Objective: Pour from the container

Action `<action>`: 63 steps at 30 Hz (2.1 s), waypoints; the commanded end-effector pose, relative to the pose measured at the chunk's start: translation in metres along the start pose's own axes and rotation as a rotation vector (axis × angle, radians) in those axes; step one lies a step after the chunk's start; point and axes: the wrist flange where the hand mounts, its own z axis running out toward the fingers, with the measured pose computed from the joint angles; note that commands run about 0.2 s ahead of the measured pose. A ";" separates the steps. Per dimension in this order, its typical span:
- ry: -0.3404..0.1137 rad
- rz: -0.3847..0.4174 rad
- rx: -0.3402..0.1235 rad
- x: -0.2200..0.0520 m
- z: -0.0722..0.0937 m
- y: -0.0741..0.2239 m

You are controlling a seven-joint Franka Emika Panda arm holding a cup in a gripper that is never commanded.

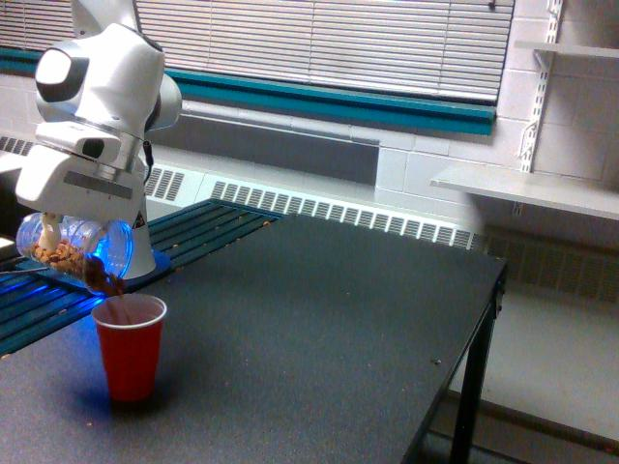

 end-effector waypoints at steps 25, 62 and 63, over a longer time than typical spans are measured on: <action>-0.010 -0.129 -0.050 -0.003 -0.006 -0.006; -0.063 -0.140 -0.064 -0.014 -0.010 -0.003; -0.063 -0.139 -0.059 -0.014 -0.010 -0.004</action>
